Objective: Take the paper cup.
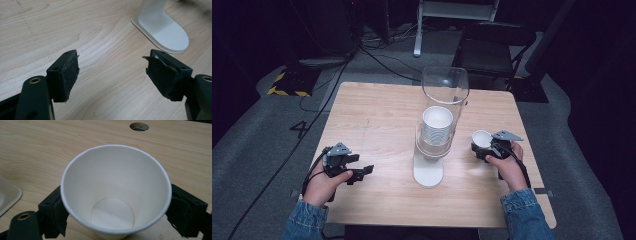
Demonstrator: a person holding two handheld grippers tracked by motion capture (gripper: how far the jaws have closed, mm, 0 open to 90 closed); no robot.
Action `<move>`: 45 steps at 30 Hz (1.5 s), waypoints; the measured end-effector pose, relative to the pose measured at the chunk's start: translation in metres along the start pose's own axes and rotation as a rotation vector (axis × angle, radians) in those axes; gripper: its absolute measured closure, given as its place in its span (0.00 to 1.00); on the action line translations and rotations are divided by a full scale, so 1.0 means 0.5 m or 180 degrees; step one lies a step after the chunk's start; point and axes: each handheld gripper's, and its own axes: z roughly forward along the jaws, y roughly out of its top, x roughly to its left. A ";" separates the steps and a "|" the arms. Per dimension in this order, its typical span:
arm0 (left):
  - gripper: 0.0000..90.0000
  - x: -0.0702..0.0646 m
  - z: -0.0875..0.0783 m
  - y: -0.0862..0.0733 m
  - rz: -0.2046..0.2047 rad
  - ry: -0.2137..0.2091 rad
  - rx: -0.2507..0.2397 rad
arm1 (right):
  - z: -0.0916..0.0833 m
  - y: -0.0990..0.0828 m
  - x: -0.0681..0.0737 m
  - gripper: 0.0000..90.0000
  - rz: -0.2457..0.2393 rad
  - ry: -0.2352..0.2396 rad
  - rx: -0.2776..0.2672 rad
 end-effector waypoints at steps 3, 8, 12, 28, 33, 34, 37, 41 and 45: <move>0.28 0.001 0.000 -0.001 0.0003 0.0015 0.0014 | -0.020 0.009 0.002 0.18 -0.0087 0.0089 0.0010; 0.28 -0.002 0.000 -0.001 -0.0008 0.0002 0.0002 | -0.037 0.020 0.004 0.18 -0.0074 0.0045 -0.0089; 0.28 -0.001 -0.002 -0.001 0.0006 0.0010 -0.0004 | -0.064 0.032 0.011 0.18 -0.0111 0.0071 -0.0193; 0.27 -0.007 -0.018 -0.006 0.0099 -0.0025 0.0017 | -0.159 0.048 0.101 0.18 -0.0391 0.0723 -0.0386; 0.27 0.000 -0.038 -0.006 0.0143 -0.0023 -0.0072 | -0.164 0.021 0.135 0.24 -0.0496 0.1117 -0.0257; 0.27 -0.001 -0.037 -0.008 0.0116 -0.0033 -0.0078 | -0.164 0.021 0.135 0.24 -0.0496 0.1117 -0.0257; 0.27 -0.002 -0.030 -0.010 0.0135 -0.0051 -0.0035 | -0.158 0.000 0.145 0.26 -0.0470 0.1265 -0.0237; 0.27 -0.005 -0.021 -0.012 0.0135 -0.0087 0.0003 | -0.134 -0.032 0.145 0.28 -0.0447 0.1357 -0.0067; 0.27 -0.005 -0.015 -0.014 0.0127 -0.0081 0.0035 | -0.110 -0.064 0.144 0.29 -0.0464 0.1278 0.0048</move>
